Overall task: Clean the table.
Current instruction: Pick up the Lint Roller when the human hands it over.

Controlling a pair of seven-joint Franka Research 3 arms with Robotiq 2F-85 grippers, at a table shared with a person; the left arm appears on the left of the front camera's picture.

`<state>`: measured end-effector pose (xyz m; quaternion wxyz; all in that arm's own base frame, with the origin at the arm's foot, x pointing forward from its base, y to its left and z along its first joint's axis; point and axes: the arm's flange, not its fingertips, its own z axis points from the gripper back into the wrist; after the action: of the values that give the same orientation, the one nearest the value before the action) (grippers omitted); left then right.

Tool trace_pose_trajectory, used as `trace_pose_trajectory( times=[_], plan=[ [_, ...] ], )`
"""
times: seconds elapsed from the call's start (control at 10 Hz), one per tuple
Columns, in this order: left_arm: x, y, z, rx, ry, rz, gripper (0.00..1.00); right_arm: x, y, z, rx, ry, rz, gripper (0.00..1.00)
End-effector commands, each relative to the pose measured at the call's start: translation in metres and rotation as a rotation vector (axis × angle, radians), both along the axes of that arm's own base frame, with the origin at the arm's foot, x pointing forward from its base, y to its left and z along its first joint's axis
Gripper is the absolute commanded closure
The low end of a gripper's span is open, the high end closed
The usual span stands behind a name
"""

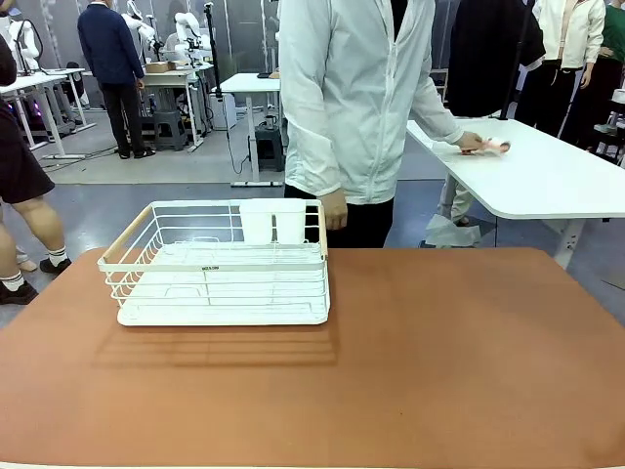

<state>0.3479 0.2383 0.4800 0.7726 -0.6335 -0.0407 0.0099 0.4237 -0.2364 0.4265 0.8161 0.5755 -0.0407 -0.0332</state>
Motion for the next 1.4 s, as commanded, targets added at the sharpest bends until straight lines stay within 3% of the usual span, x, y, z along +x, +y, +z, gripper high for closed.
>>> trace_pose_trajectory(
  times=[0.0,1.3],
  plan=[
    [-0.0035,0.0009,0.0015,-0.008,-0.004,0.000,0.00,-0.0018,0.0026,0.0046,0.002,-0.003,-0.002,0.00],
    [-0.0035,0.0009,0.0015,-0.008,-0.004,0.000,0.00,-0.0018,0.0026,0.0046,0.002,-0.003,-0.002,0.00]
  ],
)
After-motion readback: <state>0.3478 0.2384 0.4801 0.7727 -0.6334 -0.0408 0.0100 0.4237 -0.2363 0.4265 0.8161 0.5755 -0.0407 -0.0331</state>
